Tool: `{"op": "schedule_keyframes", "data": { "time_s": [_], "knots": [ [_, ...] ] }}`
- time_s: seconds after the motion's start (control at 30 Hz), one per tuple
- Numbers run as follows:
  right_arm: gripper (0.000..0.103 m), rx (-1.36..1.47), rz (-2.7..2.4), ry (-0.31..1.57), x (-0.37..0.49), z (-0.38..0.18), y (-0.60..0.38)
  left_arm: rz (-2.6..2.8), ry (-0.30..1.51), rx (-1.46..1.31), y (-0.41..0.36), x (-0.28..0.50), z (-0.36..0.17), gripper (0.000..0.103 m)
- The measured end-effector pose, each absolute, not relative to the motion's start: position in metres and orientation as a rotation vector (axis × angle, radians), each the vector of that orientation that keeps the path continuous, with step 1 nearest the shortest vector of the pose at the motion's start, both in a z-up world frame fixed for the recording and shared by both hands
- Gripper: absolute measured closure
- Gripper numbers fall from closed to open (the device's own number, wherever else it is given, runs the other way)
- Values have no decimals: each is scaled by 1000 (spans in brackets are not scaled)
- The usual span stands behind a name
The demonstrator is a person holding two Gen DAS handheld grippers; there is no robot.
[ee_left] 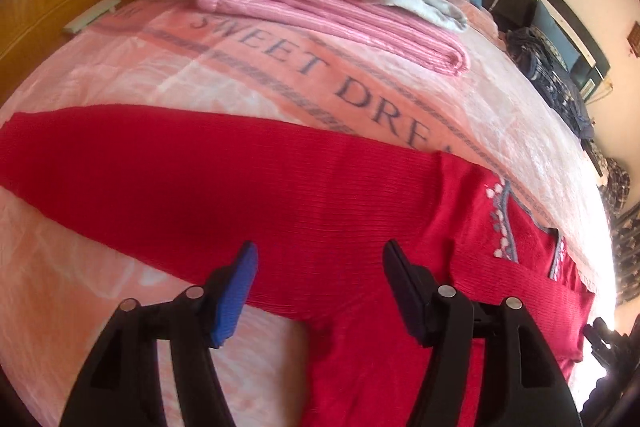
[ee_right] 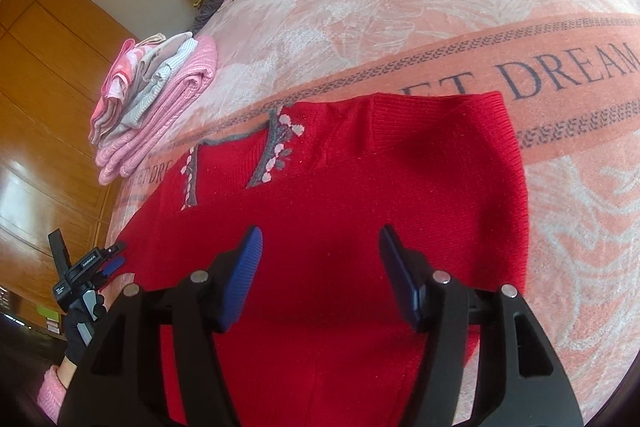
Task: Fold small clothes
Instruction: 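Move the left tool to the other sleeve cuff and grasp it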
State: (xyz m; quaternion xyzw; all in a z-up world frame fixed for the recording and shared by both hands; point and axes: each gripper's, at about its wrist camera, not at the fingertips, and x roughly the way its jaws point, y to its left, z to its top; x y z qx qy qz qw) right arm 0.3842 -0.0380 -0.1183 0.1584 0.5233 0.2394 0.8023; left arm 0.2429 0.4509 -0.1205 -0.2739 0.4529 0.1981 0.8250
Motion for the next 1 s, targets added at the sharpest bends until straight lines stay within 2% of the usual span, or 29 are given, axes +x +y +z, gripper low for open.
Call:
{"op": "schedule_keyframes", "data": {
  "time_s": [0.3, 0.5, 0.63, 0.83, 0.9, 1.0],
  "knots": [
    [39, 229, 588, 1170, 376, -126, 47, 663, 967, -681, 556, 172, -127, 37],
    [36, 150, 625, 1178, 370, -131, 94, 768, 940, -887, 603, 125, -138, 37],
    [29, 102, 617, 1164, 368, -133, 114, 829, 879, -998, 634, 95, -141, 37],
    [27, 86, 609, 1142, 370, -138, 123, 756, 792, -1067, 679, 79, -157, 37],
    [27, 95, 607, 1136, 373, -139, 123, 726, 755, -1068, 689, 76, -158, 33],
    [26, 117, 600, 1128, 376, -139, 124, 695, 730, -1029, 701, 80, -159, 31]
  ]
}}
